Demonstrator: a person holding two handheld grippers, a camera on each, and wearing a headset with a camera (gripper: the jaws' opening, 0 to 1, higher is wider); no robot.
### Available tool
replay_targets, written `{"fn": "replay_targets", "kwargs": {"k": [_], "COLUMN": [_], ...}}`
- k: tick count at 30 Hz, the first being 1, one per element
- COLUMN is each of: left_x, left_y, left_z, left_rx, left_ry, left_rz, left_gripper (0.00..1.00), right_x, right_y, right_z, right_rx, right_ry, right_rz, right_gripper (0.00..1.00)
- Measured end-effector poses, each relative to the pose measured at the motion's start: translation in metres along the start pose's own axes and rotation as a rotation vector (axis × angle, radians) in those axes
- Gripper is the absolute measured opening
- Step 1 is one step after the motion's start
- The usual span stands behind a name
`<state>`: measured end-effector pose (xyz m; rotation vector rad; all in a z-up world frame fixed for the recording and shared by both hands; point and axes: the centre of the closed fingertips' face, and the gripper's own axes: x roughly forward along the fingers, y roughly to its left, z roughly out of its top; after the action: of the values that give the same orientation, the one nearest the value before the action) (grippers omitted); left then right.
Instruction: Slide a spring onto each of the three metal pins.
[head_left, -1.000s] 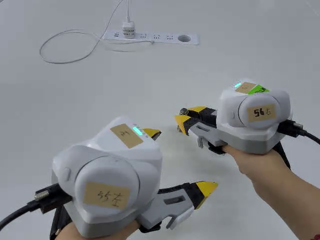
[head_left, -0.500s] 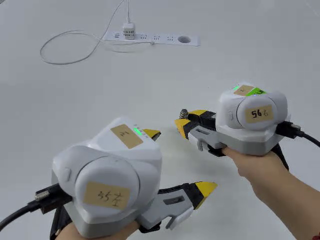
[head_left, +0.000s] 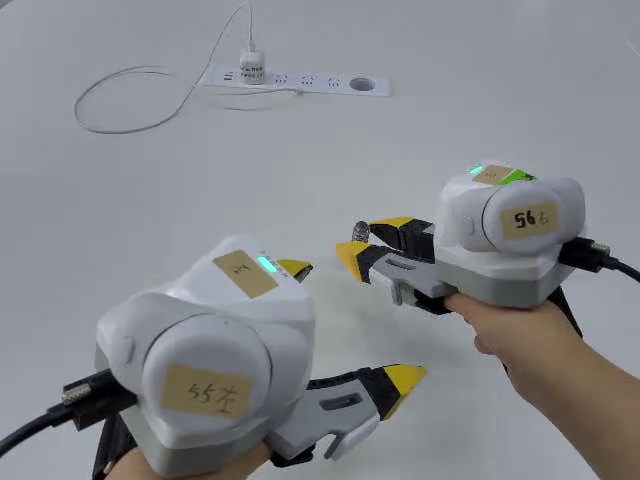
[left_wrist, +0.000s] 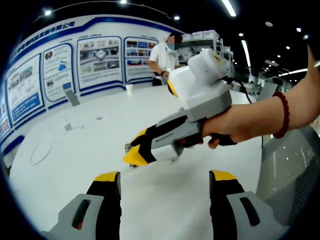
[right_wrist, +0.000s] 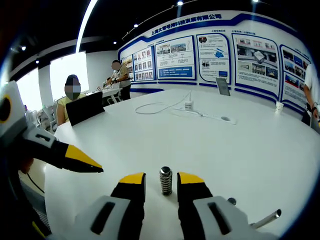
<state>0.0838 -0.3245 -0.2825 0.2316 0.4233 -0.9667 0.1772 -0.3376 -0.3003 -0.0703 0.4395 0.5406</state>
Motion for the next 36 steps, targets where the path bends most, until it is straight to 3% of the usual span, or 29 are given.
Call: {"fn": "replay_targets", "kwargs": {"k": [19,36], "left_x": [0.000,0.001], "left_y": [-0.001,-0.006], "left_z": [0.002,0.009], "left_rx": [-0.001,0.021], "left_ry": [0.003,-0.009], "left_rz": [0.001,0.006], "left_gripper": [0.73,0.69], "right_x": [-0.035,-0.076], "right_y": [-0.003,-0.021], "right_z": [0.017,0.011], "right_rx": [0.008,-0.006], "right_ry": [-0.031,-0.055], "right_rz": [-0.017,-0.050], "right_gripper": [0.33,0.45]}}
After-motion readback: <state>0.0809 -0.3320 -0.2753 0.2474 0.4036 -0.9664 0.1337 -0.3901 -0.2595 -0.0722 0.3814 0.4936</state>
